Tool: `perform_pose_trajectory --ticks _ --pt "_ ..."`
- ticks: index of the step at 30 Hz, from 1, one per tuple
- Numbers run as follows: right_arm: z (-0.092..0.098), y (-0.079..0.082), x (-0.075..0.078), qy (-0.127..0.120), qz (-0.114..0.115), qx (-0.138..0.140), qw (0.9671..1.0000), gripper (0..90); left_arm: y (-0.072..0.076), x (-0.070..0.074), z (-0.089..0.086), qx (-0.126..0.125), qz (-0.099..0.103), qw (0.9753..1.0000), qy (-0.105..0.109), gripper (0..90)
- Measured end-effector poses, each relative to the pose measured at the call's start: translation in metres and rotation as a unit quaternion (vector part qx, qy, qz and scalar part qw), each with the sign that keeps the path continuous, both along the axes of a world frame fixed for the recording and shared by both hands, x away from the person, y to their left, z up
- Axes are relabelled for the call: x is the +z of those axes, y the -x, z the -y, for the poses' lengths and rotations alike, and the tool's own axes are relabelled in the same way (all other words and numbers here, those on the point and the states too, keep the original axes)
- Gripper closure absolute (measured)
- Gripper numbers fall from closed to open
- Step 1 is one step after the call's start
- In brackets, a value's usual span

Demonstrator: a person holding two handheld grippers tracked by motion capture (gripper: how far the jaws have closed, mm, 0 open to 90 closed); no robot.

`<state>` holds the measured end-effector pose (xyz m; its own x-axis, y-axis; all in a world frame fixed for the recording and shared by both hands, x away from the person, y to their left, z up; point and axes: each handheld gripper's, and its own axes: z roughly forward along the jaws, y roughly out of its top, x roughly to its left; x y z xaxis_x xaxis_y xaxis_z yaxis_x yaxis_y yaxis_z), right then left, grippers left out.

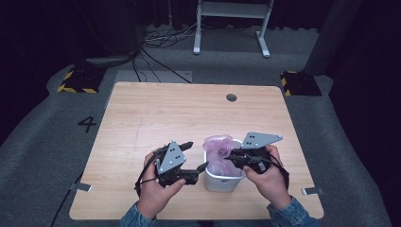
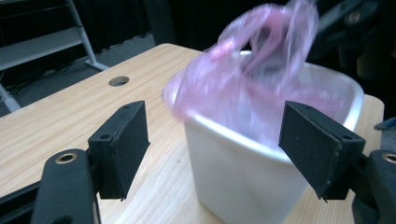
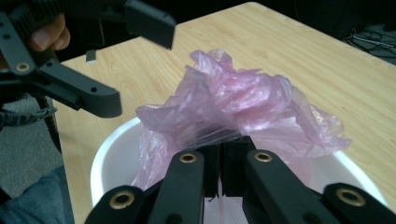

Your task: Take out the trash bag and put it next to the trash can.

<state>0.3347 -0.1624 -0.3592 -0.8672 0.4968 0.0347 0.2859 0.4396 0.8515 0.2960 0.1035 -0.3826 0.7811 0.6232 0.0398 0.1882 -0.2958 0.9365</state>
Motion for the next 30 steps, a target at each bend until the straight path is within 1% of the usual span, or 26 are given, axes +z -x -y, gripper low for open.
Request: perform_pose_trajectory --ticks 2,3,4,6,7,10,11,14,15,17,19,20,21,22,26,30 --pt "0.003 -0.001 0.003 -0.007 0.001 -0.003 1.0 88.0 0.0 -0.001 -0.002 0.003 0.0 1.0 -0.002 23.5" --pt "0.005 -0.001 0.004 -0.012 0.003 -0.004 0.9999 88.0 0.001 -0.004 -0.005 0.012 -0.004 0.9998 -0.014 23.4" --pt "0.006 -0.002 0.005 -0.017 0.004 -0.004 0.9998 88.0 0.002 -0.005 -0.007 0.014 -0.002 0.9997 -0.018 23.3" --pt "0.009 -0.003 0.008 -0.033 -0.002 0.0 0.9995 88.0 0.003 -0.006 -0.011 0.017 -0.004 0.9997 -0.017 23.4" --pt "0.01 -0.004 0.009 -0.038 0.0 0.0 0.9993 87.9 0.003 -0.006 -0.012 0.02 -0.005 0.9996 -0.017 23.5" --pt "0.012 -0.004 0.012 -0.043 0.006 0.0 0.999 88.0 0.005 -0.007 -0.016 0.026 -0.007 0.9994 -0.021 23.6" --pt "0.014 -0.004 0.016 -0.048 0.014 0.0 0.9988 88.0 0.007 -0.009 -0.02 0.033 -0.009 0.9991 -0.024 23.8" --pt "0.016 -0.004 0.023 -0.054 0.025 0.001 0.9982 88.0 0.009 -0.012 -0.028 0.045 -0.012 0.9984 -0.031 24.0" --pt "0.016 -0.004 0.023 -0.054 0.025 0.001 0.9982 88.0 0.009 -0.012 -0.028 0.045 -0.012 0.9984 -0.031 24.1" --pt "0.018 -0.005 0.03 -0.062 0.035 0.002 0.9975 88.0 0.012 -0.016 -0.036 0.058 -0.017 0.9974 -0.038 24.2" --pt "0.02 -0.005 0.033 -0.072 0.038 -0.002 0.9967 88.0 0.013 -0.017 -0.039 0.062 -0.02 0.9971 -0.04 24.9" --pt "0.02 -0.006 0.035 -0.077 0.039 -0.004 0.9963 87.9 0.015 -0.02 -0.045 0.068 -0.028 0.9963 -0.045 26.6" --pt "0.021 -0.006 0.036 -0.081 0.041 -0.007 0.9959 87.9 0.015 -0.02 -0.045 0.068 -0.028 0.9963 -0.045 27.3" --pt "0.022 -0.006 0.038 -0.085 0.043 -0.012 0.9954 87.9 0.017 -0.022 -0.05 0.076 -0.032 0.9954 -0.049 27.0" --pt "0.022 -0.003 0.045 -0.096 0.059 -0.021 0.9934 88.0 0.02 -0.025 -0.058 0.089 -0.038 0.9941 -0.05 26.9" --pt "0.021 0.0 0.053 -0.101 0.074 -0.024 0.9918 88.0 0.02 -0.026 -0.062 0.094 -0.042 0.9934 -0.05 26.9"
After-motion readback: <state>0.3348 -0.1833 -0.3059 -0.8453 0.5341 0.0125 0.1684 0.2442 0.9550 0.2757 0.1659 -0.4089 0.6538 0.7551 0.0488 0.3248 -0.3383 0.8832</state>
